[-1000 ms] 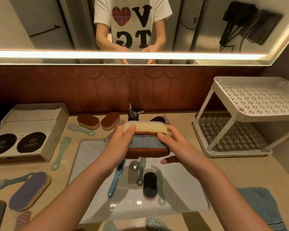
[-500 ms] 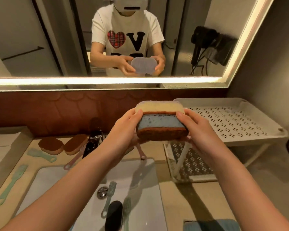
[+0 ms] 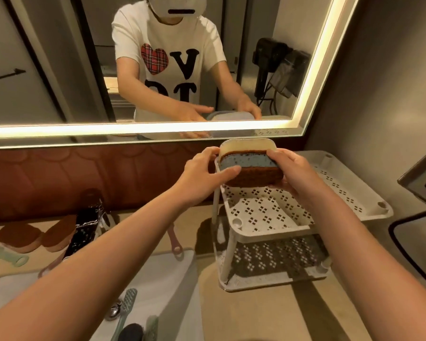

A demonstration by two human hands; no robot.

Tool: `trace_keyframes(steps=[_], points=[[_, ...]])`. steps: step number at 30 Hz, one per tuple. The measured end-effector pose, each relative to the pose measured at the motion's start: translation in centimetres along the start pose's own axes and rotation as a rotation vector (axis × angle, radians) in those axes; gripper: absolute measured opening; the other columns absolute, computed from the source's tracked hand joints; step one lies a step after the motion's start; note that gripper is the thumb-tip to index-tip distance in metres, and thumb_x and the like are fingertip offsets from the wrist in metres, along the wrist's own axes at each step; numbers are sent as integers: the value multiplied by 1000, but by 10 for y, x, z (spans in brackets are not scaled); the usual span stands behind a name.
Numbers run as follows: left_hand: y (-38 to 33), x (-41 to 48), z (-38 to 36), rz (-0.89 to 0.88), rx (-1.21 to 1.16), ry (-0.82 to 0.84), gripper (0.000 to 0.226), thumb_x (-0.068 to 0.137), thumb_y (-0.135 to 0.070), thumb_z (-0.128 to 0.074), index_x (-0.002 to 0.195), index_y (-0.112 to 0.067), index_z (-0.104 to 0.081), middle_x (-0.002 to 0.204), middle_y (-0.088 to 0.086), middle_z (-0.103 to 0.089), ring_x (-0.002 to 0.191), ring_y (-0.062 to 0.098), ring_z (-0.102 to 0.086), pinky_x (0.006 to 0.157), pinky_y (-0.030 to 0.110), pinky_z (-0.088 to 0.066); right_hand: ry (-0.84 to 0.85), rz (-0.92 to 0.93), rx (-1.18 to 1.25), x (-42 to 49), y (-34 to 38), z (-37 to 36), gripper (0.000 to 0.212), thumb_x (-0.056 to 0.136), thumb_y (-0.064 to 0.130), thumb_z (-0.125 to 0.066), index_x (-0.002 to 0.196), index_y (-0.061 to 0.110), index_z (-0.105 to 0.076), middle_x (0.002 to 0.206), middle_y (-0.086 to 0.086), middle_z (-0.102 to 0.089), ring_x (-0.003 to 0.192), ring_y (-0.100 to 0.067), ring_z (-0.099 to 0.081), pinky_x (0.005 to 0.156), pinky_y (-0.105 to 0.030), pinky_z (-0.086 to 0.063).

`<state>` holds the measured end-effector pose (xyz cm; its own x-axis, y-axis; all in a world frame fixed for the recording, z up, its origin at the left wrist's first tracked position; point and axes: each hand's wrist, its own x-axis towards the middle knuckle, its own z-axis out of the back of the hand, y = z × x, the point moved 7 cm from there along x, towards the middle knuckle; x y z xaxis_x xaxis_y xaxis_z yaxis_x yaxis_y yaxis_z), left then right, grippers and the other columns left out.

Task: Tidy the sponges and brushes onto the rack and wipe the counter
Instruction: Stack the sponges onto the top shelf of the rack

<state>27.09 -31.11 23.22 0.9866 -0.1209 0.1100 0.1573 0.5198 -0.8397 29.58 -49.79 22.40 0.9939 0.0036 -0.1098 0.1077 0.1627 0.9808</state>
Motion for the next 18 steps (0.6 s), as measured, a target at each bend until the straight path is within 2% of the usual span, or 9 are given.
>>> trace_keyframes(steps=[2, 5, 9, 11, 15, 18], points=[[-1, 10, -4, -2, 158, -14, 63, 83, -46, -62, 137, -22, -39, 142, 5, -40, 132, 23, -32, 109, 43, -32, -31, -19, -18, 12, -5, 7, 32, 91, 38, -53, 116, 18, -58, 110, -9, -62, 97, -22, -62, 60, -27, -55], [-1, 23, -11, 11, 248, -2, 62, 84, -44, -61, 137, -20, -40, 145, 6, -36, 134, 24, -28, 109, 43, -28, -83, -55, -65, 27, -12, 17, 38, 91, 39, -53, 121, 15, -52, 110, -8, -57, 93, -20, -60, 53, -24, -53], [5, 35, -19, 44, 308, 23, 60, 85, -44, -60, 137, -21, -40, 146, 6, -33, 135, 26, -25, 110, 45, -25, -107, -125, -73, 40, -23, 18, 39, 90, 39, -54, 118, 15, -45, 111, -9, -54, 98, -21, -58, 58, -27, -55], [10, 38, -19, 51, 300, 11, 59, 85, -43, -60, 137, -22, -40, 145, 6, -34, 134, 26, -25, 109, 44, -25, -98, -147, -88, 43, -25, 15, 38, 90, 40, -54, 116, 14, -45, 106, -7, -54, 94, -19, -58, 62, -29, -56], [20, 41, -20, 33, 189, -21, 58, 85, -37, -63, 135, -18, -43, 140, 6, -39, 129, 22, -36, 105, 34, -32, -77, -111, -144, 47, -22, 10, 35, 90, 42, -53, 113, 15, -47, 102, -5, -53, 92, -17, -57, 63, -28, -57], [20, 40, -22, 10, 175, -56, 53, 85, -34, -63, 132, -16, -46, 137, 6, -42, 124, 19, -40, 97, 26, -32, -124, -53, -217, 49, -22, 11, 34, 90, 45, -52, 108, 16, -50, 104, -6, -54, 94, -20, -57, 67, -33, -59]])
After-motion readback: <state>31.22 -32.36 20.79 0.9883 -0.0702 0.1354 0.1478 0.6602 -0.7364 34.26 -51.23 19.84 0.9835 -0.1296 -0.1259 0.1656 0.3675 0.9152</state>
